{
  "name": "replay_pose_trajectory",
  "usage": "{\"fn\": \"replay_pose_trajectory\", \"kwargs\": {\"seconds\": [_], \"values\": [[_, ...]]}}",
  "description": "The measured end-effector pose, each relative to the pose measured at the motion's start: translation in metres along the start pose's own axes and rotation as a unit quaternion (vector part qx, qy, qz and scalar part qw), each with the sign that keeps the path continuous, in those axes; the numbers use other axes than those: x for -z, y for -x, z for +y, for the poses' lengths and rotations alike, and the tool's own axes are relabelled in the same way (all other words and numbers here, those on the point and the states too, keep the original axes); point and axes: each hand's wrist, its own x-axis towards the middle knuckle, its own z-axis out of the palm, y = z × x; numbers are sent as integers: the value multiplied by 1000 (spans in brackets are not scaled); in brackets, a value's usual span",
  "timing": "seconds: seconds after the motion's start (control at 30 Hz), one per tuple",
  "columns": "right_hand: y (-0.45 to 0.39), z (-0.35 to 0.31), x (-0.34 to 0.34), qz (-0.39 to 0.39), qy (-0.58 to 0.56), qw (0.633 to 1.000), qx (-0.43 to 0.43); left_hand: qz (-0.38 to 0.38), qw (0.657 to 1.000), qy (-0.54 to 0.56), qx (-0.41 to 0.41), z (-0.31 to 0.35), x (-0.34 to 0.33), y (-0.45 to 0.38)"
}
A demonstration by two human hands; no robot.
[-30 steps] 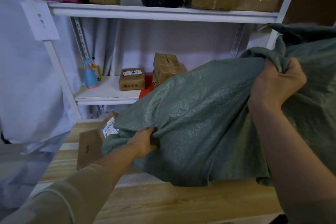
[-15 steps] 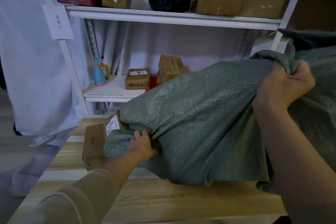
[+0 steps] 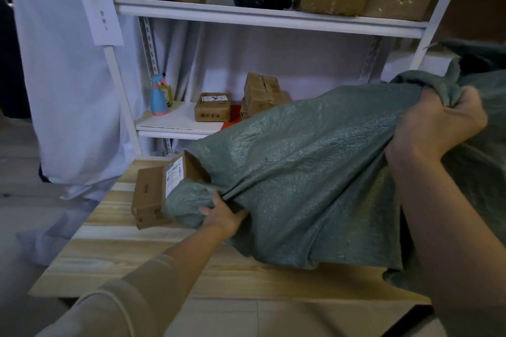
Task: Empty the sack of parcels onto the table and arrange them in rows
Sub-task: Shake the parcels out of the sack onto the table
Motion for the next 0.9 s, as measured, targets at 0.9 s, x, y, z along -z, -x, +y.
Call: {"fn": "replay_pose_trajectory", "kwargs": {"seconds": [0.9], "values": [[21,-35,1,68,86,994,18,-130,925,334,125,8,-20,-2]]}}
